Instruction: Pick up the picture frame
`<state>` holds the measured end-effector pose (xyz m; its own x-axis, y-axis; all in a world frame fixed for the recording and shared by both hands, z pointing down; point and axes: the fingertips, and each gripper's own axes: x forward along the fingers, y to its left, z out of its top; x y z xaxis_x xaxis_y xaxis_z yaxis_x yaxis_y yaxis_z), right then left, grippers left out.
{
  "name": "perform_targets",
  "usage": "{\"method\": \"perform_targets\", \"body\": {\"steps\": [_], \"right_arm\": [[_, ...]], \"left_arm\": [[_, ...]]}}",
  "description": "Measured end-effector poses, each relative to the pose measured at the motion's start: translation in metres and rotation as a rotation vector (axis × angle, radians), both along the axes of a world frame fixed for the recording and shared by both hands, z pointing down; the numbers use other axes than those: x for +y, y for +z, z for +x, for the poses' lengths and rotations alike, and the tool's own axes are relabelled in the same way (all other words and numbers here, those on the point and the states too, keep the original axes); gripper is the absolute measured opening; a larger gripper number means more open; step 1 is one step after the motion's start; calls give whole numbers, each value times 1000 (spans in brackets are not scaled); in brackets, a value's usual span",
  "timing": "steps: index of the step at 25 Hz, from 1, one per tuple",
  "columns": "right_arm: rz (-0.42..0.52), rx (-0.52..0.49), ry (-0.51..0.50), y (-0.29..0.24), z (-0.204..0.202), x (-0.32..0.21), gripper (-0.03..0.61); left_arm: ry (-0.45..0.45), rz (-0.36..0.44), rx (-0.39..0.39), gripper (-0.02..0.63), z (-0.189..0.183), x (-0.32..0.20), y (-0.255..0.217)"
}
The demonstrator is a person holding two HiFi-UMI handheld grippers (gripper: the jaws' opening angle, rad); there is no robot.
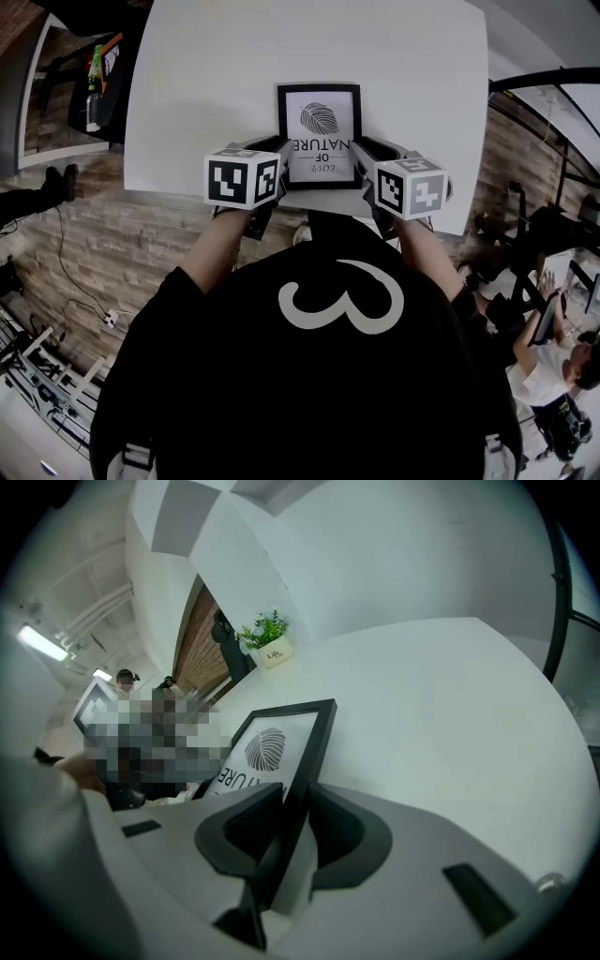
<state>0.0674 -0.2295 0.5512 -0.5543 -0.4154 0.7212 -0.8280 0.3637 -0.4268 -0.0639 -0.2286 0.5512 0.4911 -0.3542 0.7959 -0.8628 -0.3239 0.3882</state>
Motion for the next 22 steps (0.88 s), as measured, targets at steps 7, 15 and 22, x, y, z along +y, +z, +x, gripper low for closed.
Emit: {"method": "perform_targets", "body": {"steps": [7,15,22], "right_arm": [[5,5,5,-3,0,1,101],[22,3,4,-7,-1,2,101],[56,-11,-2,-20,-2,12,101]], "left_arm": [[-6,0,12,104,-1,0,-3],[2,13,14,104,-2,1,-9],[2,39,12,104,-3,13,-21]]}}
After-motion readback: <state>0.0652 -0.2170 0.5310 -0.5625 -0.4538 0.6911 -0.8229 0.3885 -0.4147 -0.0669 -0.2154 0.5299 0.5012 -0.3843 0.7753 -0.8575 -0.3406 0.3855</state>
